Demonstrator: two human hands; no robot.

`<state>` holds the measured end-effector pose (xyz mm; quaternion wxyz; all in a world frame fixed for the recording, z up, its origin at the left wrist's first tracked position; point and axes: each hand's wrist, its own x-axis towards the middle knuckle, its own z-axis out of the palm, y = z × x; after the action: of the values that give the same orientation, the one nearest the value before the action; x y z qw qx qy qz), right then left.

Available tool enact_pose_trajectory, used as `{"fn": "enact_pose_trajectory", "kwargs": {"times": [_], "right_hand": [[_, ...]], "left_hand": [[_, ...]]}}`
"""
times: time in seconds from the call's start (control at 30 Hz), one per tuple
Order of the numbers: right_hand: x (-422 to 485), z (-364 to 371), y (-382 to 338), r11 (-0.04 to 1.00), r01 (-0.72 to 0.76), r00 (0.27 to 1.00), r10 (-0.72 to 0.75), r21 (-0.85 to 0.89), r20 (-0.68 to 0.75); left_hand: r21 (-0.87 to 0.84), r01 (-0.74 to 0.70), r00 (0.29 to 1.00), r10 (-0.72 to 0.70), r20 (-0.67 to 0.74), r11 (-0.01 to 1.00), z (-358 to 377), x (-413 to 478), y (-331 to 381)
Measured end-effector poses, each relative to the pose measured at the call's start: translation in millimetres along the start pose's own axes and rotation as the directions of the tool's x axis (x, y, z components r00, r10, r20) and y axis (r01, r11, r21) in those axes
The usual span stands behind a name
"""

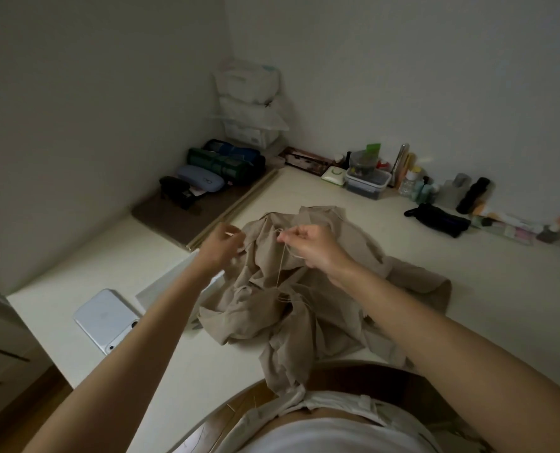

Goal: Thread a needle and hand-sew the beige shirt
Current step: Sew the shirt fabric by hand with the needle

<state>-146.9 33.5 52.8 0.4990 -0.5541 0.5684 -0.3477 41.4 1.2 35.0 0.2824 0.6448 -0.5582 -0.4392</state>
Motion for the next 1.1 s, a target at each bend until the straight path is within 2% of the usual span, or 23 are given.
{"fn": "enact_pose_trajectory", "kwargs": {"times": [0.07, 0.13, 0.23, 0.37, 0.53, 0.6, 0.67, 0.77, 0.83, 0.9, 0.97, 1.0, 1.03, 1.1], "right_hand": [[3.7, -4.2, 0.8, 1.0, 0.011, 0.999, -0.01, 0.01, -0.046], [7.0, -6.7, 2.9, 1.0, 0.026, 0.995, -0.027, -0.003, -0.094], [11.0, -13.2, 5.7, 0.999, 0.022, 0.983, -0.026, -0.025, -0.18], [15.1, -27.6, 22.5, 0.995, -0.084, 0.956, 0.065, -0.058, -0.287], [14.6, -37.1, 47.7, 0.963, -0.222, 0.939, 0.168, -0.155, -0.301], [15.2, -36.2, 54.5, 0.949, -0.265, 0.93, 0.204, -0.173, -0.304], [16.0, -33.7, 61.3, 0.94, -0.31, 0.918, 0.257, -0.144, -0.301], [16.2, -28.7, 70.8, 0.936, -0.347, 0.906, 0.315, -0.068, -0.282], [16.0, -25.3, 72.7, 0.947, -0.311, 0.915, 0.275, -0.083, -0.296], [14.8, -21.4, 69.3, 0.966, -0.235, 0.935, 0.194, -0.108, -0.297], [12.2, -16.4, 63.4, 0.979, -0.166, 0.954, 0.129, -0.117, -0.272], [10.2, -13.7, 60.9, 0.983, -0.146, 0.959, 0.113, -0.11, -0.258], [9.0, -11.4, 59.7, 0.986, -0.132, 0.962, 0.103, -0.1, -0.252], [8.3, -7.9, 60.5, 0.99, -0.11, 0.963, 0.083, -0.093, -0.256]], "left_hand": [[0.047, -0.089, 0.975, 0.077, 0.208, 0.995, 8.8, -12.2, 0.7], [0.027, -0.152, 0.889, 0.125, 0.441, 0.988, 17.8, -24.4, 3.6], [-0.064, -0.185, 0.795, 0.187, 0.577, 0.981, 22.6, -33.2, 7.6], [-0.302, -0.154, 0.816, 0.294, 0.498, 0.941, 11.7, -37.7, 16.4], [-0.585, -0.093, 0.851, 0.37, 0.374, 0.805, -2.3, -32.3, 25.5], [-0.632, -0.074, 0.861, 0.37, 0.35, 0.772, -3.4, -30.4, 26.4], [-0.618, -0.094, 0.875, 0.36, 0.322, 0.781, -0.9, -29.9, 26.3], [-0.506, -0.134, 0.907, 0.312, 0.285, 0.852, 3.1, -29.1, 26.1], [-0.434, -0.148, 0.94, 0.263, 0.218, 0.889, 5.7, -25.9, 24.9], [-0.287, -0.219, 0.965, 0.251, 0.08, 0.933, 10.0, -18.3, 20.4], [-0.041, -0.254, 0.966, 0.251, -0.062, 0.966, 12.8, -6.6, 12.6], [0.094, -0.231, 0.967, 0.239, -0.083, 0.968, 12.3, 0.3, 5.9], [0.266, -0.201, 0.973, 0.222, -0.054, 0.943, 12.4, 6.2, -0.7], [0.582, -0.143, 0.989, 0.138, 0.053, 0.801, 14.5, 11.0, -14.5]]}}
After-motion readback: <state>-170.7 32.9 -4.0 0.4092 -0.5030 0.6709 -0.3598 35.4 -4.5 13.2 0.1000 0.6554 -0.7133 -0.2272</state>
